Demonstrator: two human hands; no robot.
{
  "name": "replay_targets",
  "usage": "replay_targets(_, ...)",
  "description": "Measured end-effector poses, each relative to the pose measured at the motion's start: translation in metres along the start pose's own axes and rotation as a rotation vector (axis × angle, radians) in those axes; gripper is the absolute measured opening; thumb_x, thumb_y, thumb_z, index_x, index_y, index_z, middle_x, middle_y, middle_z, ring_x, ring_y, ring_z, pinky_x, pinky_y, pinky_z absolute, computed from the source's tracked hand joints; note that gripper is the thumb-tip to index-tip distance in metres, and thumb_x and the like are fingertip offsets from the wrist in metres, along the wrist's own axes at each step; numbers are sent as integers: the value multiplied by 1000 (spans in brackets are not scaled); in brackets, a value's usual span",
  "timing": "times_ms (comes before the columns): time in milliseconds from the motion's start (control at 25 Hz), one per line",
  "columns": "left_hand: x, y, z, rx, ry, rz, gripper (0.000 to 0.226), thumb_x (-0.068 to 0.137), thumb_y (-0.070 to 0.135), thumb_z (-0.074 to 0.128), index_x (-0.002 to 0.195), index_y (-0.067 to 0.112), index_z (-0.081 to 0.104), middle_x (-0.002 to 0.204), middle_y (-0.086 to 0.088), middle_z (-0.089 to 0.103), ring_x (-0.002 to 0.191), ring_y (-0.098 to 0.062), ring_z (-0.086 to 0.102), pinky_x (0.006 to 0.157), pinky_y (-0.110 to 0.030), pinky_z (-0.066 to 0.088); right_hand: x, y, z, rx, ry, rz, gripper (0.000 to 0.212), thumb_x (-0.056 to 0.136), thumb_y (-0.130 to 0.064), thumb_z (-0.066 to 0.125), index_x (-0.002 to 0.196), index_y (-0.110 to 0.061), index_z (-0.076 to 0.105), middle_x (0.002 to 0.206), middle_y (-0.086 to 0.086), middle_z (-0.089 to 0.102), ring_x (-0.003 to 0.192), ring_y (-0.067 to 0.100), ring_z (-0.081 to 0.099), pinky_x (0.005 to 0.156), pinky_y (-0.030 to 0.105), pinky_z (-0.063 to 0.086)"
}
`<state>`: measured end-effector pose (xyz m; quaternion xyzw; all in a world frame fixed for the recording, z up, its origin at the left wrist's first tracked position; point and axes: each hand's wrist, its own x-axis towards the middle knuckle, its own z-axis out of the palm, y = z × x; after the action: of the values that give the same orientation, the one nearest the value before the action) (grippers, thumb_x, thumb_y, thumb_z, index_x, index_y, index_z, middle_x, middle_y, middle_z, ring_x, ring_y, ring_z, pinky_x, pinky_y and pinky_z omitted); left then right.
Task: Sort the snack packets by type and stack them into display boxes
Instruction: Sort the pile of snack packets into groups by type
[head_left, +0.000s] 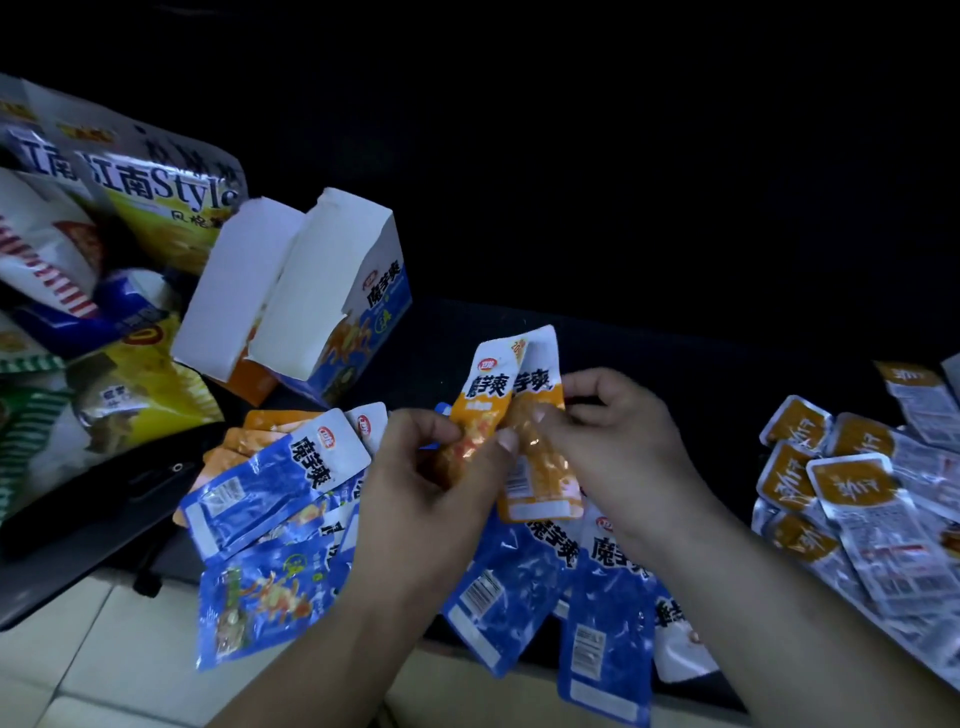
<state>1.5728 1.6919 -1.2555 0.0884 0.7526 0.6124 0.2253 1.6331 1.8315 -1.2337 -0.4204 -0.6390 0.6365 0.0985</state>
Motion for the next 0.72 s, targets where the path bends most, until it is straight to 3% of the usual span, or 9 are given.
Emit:
replay_targets(80, -2, -4, 6, 11, -38, -35, 31, 82, 37, 82, 97, 21, 60, 69, 6, 64, 56, -6, 58, 50, -22, 50, -4, 6, 6, 90, -40, 8, 26, 99, -12, 65, 105, -37, 67, 94, -7, 79, 83, 11, 77, 73, 39, 64)
replay_targets(200, -3, -12, 5, 78, -83, -22, 13, 97, 25, 68, 107, 31, 63, 90, 1, 72, 62, -10, 64, 54, -28, 54, -11, 12, 8, 130, -53, -31, 25, 103, -20, 60, 108, -44, 66, 103, -12, 78, 92, 11, 76, 82, 44, 64)
replay_targets(280, -2, -15, 2, 104, -165, 30, 30, 102, 7, 57, 114, 34, 63, 101, 1, 73, 60, -11, 63, 52, -29, 50, -12, 12, 11, 108, -89, -42, 27, 101, -20, 64, 112, -44, 66, 104, -13, 77, 94, 11, 76, 84, 44, 63)
replay_targets(360, 5, -13, -6, 190, -233, 79, 41, 100, -1, 53, 120, 33, 63, 107, 8, 73, 71, -7, 68, 58, -27, 52, -5, 16, 13, 41, -53, -33, 35, 98, -11, 66, 117, -40, 65, 100, -15, 78, 91, 9, 75, 84, 42, 63)
replay_targets(440, 20, -16, -24, 473, -147, 181, 37, 98, 7, 59, 125, 32, 61, 110, 16, 70, 90, -4, 67, 72, -29, 56, 7, 17, 17, 55, 44, 5, 35, 96, -8, 67, 113, -38, 64, 91, -15, 77, 83, 7, 75, 78, 37, 64)
replay_targets(560, 36, -26, -57, 962, -10, 337, 36, 86, 25, 76, 121, 23, 68, 115, 4, 66, 106, -24, 59, 80, -40, 54, 29, 12, 35, 91, 110, 73, 32, 94, -7, 69, 90, -38, 60, 82, -11, 73, 80, 11, 73, 68, 32, 63)
replay_targets(720, 34, -42, -79, 975, -67, 378, 36, 81, 40, 75, 113, 23, 71, 116, 2, 65, 105, -25, 56, 84, -42, 53, 55, 0, 86, 127, 118, 79, 36, 94, -4, 67, 76, -33, 54, 79, -8, 65, 80, 21, 70, 81, 48, 62)
